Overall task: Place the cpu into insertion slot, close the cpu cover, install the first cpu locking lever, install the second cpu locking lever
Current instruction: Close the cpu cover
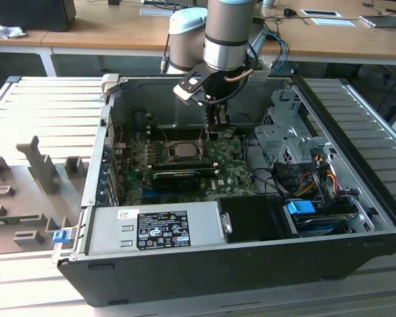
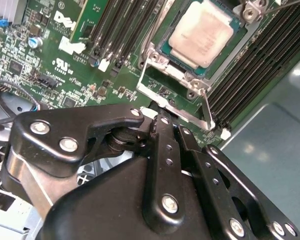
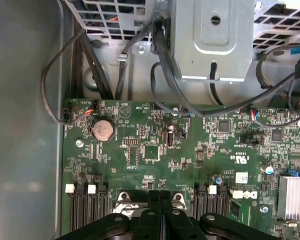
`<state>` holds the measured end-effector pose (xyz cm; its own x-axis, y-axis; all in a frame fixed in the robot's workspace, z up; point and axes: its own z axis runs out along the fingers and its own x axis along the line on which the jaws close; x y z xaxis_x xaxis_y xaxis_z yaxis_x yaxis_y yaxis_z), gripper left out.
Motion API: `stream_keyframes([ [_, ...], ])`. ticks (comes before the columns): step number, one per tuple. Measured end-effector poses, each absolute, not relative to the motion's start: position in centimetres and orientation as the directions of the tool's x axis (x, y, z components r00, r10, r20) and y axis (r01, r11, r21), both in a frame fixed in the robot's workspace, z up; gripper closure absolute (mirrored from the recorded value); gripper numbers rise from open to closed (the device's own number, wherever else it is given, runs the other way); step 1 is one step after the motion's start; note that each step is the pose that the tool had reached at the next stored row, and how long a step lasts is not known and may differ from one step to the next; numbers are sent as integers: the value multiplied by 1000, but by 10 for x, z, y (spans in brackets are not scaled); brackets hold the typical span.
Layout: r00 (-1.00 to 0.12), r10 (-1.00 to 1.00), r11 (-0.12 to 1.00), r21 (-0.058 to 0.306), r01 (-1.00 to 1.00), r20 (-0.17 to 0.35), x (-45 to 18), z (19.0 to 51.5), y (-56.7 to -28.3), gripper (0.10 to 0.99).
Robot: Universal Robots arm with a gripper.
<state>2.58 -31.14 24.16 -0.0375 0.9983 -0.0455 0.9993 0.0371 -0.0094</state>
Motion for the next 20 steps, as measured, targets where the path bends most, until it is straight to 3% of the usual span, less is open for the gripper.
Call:
stream_keyframes([
  [20, -38, 998, 37, -9, 999, -45, 8, 240, -311, 980],
])
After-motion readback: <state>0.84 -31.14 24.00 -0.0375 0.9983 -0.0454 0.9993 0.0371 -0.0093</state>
